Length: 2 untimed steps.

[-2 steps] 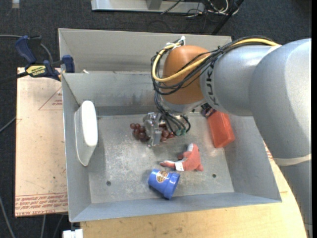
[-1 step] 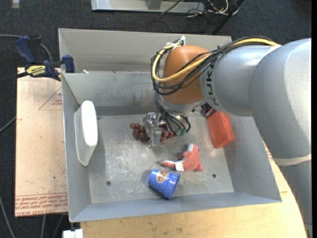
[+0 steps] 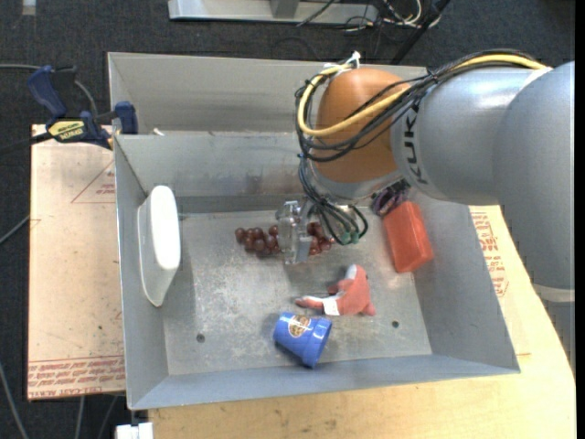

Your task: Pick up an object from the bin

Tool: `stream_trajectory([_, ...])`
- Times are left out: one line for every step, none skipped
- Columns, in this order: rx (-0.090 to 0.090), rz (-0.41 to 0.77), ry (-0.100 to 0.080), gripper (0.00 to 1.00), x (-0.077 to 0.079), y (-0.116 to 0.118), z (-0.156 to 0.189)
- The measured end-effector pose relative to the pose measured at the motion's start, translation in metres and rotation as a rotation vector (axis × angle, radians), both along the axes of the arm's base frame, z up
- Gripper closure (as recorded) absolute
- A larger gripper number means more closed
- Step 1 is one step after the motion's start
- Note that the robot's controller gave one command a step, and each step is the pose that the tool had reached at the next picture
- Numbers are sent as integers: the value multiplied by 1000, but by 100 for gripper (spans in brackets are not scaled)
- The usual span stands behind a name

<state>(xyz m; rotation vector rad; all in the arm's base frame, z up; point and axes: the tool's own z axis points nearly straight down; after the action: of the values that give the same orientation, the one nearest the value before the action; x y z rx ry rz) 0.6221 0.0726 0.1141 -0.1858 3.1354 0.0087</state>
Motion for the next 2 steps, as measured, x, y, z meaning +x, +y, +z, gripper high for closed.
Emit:
stream_trajectory([2,-115,-12,100,1,5,37])
stream_trajectory([0,-25,1,0,-1,-13,8])
